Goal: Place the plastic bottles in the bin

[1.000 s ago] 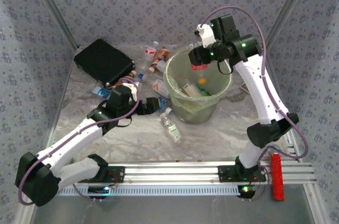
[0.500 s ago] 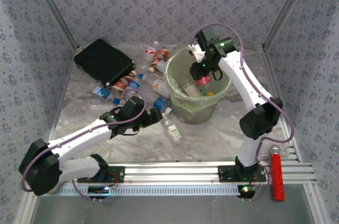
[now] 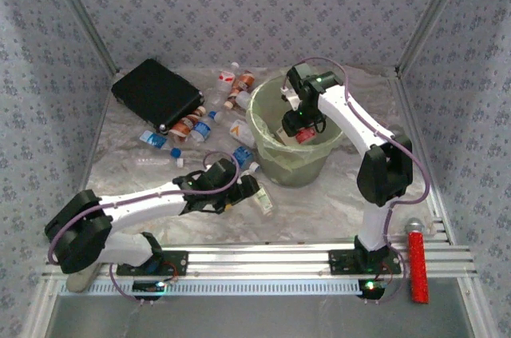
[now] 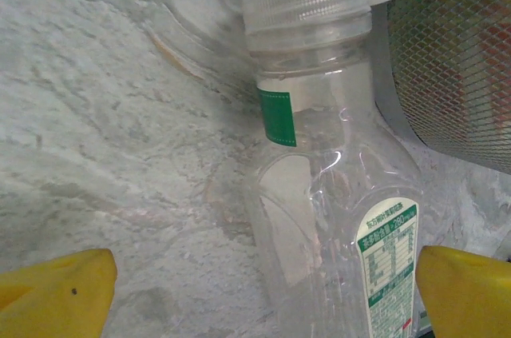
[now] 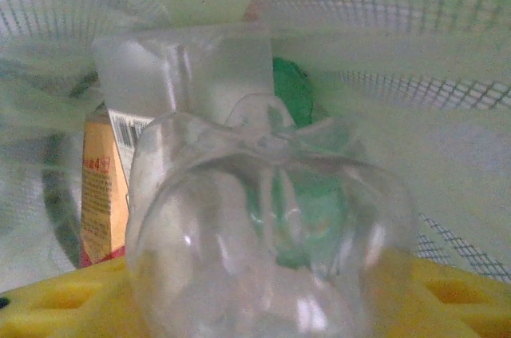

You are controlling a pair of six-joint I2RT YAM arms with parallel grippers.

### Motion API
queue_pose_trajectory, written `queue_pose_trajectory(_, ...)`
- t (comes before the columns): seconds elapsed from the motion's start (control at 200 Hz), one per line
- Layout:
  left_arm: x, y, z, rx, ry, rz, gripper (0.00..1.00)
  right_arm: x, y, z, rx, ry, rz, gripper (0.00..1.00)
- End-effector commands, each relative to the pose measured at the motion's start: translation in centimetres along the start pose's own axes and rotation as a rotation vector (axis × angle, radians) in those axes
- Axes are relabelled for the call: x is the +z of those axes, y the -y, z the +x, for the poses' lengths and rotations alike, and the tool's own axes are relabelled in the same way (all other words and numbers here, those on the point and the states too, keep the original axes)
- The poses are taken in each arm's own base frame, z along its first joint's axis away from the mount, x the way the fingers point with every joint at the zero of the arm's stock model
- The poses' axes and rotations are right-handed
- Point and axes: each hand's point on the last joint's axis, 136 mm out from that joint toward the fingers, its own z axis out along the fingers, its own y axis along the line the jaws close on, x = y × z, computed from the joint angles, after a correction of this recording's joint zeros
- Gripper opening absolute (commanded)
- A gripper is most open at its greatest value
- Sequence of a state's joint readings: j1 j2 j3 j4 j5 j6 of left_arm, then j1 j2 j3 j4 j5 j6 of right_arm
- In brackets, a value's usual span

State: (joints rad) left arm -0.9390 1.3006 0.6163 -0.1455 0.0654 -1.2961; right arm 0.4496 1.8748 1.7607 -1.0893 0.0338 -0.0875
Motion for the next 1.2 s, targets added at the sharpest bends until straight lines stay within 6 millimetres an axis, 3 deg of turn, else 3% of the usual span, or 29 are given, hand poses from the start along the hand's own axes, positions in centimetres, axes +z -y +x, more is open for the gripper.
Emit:
queue_pose_trajectory(0.0, 0.7, 0.9, 0.3, -0.039, -0.014, 0.042, 0.99, -0.2, -0.3, -0.4, 0.019, 0.029, -0.027, 0.76)
queue_pose_trajectory(0.235, 1.3, 0.8, 0.8, -0.045, -0.029, 0.038, 1.00, -3.2, -0.7, -0.7, 0.010, 0.080, -0.042, 0.84)
queue_pose_trajectory(0.85, 3.4, 2.7, 5.0, 0.038, -0.149, 0.015, 1.00, -16.0, -2.6, -3.2, 0.001, 0.426, -0.140, 0.87)
queue_pose_trajectory(1.069, 4.5, 1.9, 5.8, 0.035, -0.164, -0.006, 1.00, -17.3, -3.4, -3.6, -0.008, 0.483, -0.160, 0.87)
queue_pose_trajectory(1.194, 4.5, 1.5, 5.6, 0.026, -0.150, -0.016, 0.88, -17.3, -3.4, -3.5, -0.007, 0.482, -0.157, 0.87)
